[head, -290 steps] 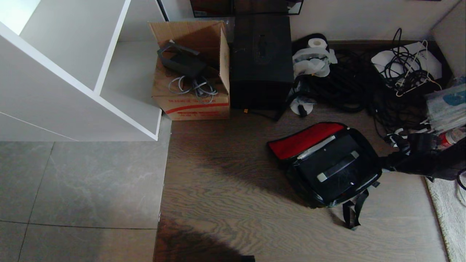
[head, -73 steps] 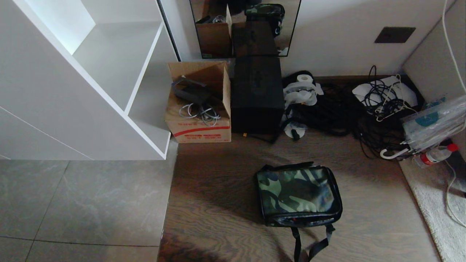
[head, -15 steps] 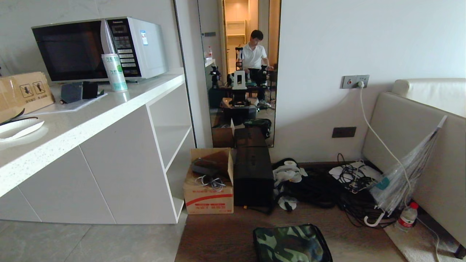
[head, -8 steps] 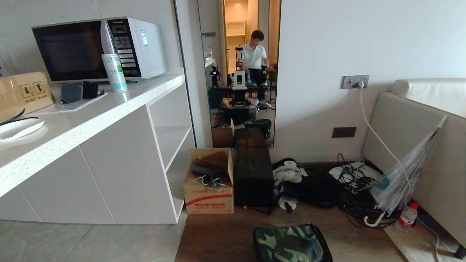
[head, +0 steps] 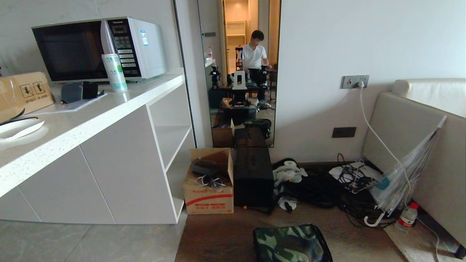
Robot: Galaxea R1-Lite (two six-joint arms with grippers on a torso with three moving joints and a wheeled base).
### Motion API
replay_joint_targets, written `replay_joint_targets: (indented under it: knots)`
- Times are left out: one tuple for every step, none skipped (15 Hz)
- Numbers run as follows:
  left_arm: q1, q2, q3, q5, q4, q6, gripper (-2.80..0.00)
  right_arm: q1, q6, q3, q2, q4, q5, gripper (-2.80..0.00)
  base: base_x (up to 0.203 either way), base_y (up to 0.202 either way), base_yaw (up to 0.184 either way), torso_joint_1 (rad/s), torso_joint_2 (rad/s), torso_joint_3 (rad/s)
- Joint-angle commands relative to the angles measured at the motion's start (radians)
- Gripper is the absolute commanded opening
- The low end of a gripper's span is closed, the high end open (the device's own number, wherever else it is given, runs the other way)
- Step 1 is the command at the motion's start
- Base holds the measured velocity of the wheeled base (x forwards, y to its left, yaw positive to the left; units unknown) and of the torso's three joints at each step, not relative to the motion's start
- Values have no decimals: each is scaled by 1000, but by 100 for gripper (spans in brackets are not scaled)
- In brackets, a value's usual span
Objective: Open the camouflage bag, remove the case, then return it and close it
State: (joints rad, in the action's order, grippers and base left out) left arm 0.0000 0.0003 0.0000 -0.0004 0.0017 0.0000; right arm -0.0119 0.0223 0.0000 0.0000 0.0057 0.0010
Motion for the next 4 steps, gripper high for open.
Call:
replay_joint_targets:
  knots:
    - [0,0,0,-1,0,0,-280,0,2,2,2,0,2,-280,0,0,0,0,0,0]
    - [0,0,0,-1,0,0,-280,0,1,2,2,0,0,-280,0,0,0,0,0,0]
    - [0,0,0,0,0,0,-280,0,1,2,2,0,2,-280,0,0,0,0,0,0]
    - [0,0,0,-1,0,0,-280,0,1,2,2,0,2,-280,0,0,0,0,0,0]
